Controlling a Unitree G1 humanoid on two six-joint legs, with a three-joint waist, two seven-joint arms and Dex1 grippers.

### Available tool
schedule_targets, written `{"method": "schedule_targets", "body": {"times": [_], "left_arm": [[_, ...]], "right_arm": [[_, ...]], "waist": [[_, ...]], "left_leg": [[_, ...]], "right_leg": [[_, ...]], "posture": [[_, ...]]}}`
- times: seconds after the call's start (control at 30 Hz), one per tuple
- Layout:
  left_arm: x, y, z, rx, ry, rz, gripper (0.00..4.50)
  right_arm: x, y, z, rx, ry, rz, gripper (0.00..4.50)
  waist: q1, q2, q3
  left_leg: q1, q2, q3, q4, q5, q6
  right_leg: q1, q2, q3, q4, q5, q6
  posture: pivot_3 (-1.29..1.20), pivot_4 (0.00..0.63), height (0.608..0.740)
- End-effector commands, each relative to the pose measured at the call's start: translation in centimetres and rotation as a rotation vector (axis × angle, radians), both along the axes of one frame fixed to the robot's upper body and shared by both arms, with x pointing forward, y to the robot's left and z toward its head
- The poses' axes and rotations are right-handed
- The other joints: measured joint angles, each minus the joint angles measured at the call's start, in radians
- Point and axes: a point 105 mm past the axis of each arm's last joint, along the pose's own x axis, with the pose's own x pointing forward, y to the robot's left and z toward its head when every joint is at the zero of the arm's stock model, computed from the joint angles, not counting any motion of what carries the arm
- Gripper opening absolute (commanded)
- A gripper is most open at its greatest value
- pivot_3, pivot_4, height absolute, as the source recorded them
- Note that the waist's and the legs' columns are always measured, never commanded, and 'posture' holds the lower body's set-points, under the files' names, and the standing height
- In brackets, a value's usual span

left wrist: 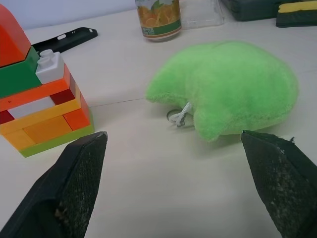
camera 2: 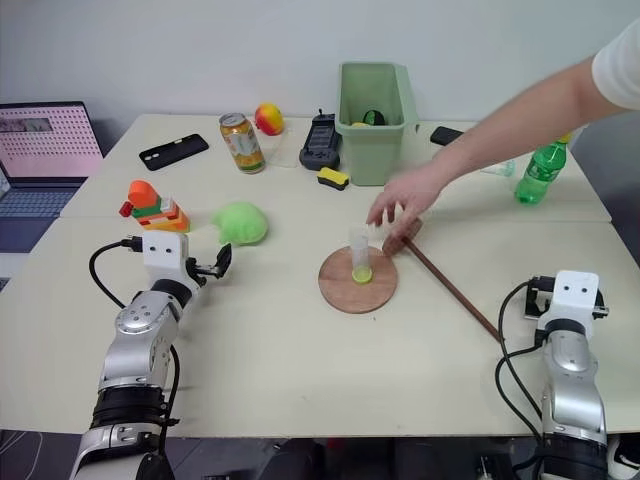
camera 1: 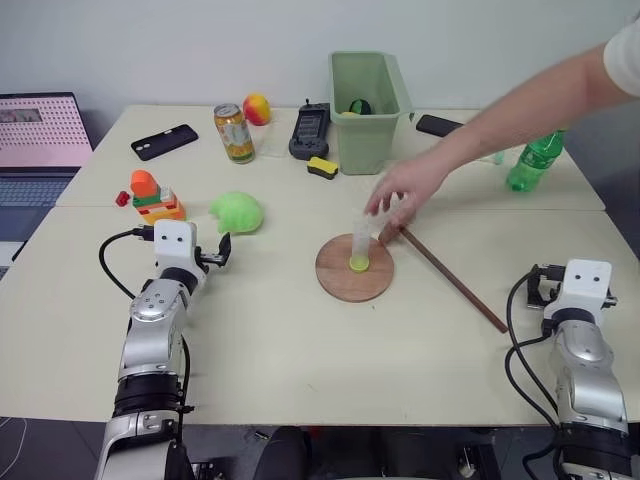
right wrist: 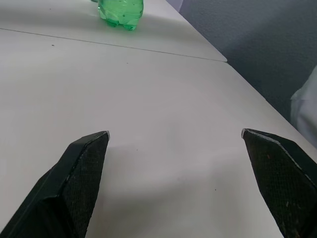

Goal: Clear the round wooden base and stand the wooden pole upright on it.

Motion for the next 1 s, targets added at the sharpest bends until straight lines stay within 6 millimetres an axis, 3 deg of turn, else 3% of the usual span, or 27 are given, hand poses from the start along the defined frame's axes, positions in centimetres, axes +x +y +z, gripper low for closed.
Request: {"method": "schedule_targets", "body": {"times": [0.03,0.17,0.23,0.33,0.4,0.47,0.63,0.77,1.0], "left_arm": [[-0.3,0.5,2.0,0.01,-0.056,-0.002,4.5],[-0.4,0.9,2.2,-0.012,-0.074,0.015,4.5],[-0.7,0.8,2.4,0.01,-0.059,-0.019,4.5],[-1.6,-0.1,4.4,0.029,-0.059,-0.175,4.5],[-3.3,-2.4,6.6,0.015,-0.039,-0.42,4.5],[-5.6,-5.1,8.0,0.03,0.012,-0.665,4.5],[-8.8,-9.4,9.8,0.068,0.098,-0.997,4.5],[-10.0,-11.6,10.0,0.136,0.136,-1.143,4.5],[-10.3,-12.5,9.8,0.157,0.136,-1.169,4.5]], "right_arm": [[0.2,0.1,1.9,-0.035,-0.058,0.006,4.5],[0.1,-0.1,1.8,-0.038,-0.056,-0.001,4.5],[0.3,-0.2,3.1,-0.073,-0.075,0.027,4.5],[1.1,0.7,5.7,-0.094,-0.116,0.157,4.5],[2.3,5.2,7.6,0.05,-0.126,0.497,4.5],[1.7,10.2,8.8,0.182,-0.062,0.838,4.5],[-0.4,16.7,9.5,0.242,0.09,1.253,4.5],[0.7,20.1,9.6,0.248,0.081,1.326,4.5],[1.8,22.5,9.8,0.258,0.04,1.334,4.5]], "waist": [[0.0,0.0,0.0],[0.0,0.0,0.0],[0.0,0.0,0.0],[-0.003,0.0,0.0],[-0.003,0.0,0.0],[-0.01,0.0,0.001],[-0.005,0.001,0.0],[-0.002,0.001,0.0],[-0.003,0.001,0.0]], "left_leg": [[0.0,0.0,0.0,0.0,0.0,0.0],[0.0,0.0,0.0,0.0,0.0,0.0],[0.0,0.0,0.0,0.0,0.0,0.0],[-0.001,0.0,0.001,0.0,0.0,0.0],[-0.001,0.0,0.001,0.0,0.0,0.0],[-0.001,0.002,0.001,0.0,0.0,0.0],[0.001,0.002,-0.003,-0.001,-0.001,0.001],[0.001,0.0,-0.004,0.001,-0.001,0.002],[-0.001,0.001,-0.004,0.0,-0.001,0.001]], "right_leg": [[0.0,0.0,0.0,0.0,0.0,0.0],[0.0,0.0,0.0,0.0,0.0,0.0],[0.0,0.0,0.0,0.0,0.0,0.0],[-0.001,0.0,0.0,0.0,0.0,0.0],[-0.002,0.001,0.0,0.001,0.0,0.0],[-0.002,0.001,0.001,0.001,0.0,0.0],[0.001,0.002,-0.001,-0.001,-0.001,-0.001],[0.003,0.003,-0.002,-0.002,-0.001,-0.001],[0.001,0.003,-0.003,-0.003,-0.001,-0.001]], "posture": [[0.0,0.15,0.74],[0.0,0.15,0.74],[0.0,0.15,0.74],[0.0,0.15,0.74],[0.0,0.15,0.74],[0.0,0.15,0.74],[0.0,0.15,0.74],[0.0,0.15,0.74],[0.0,0.15,0.74]]}}
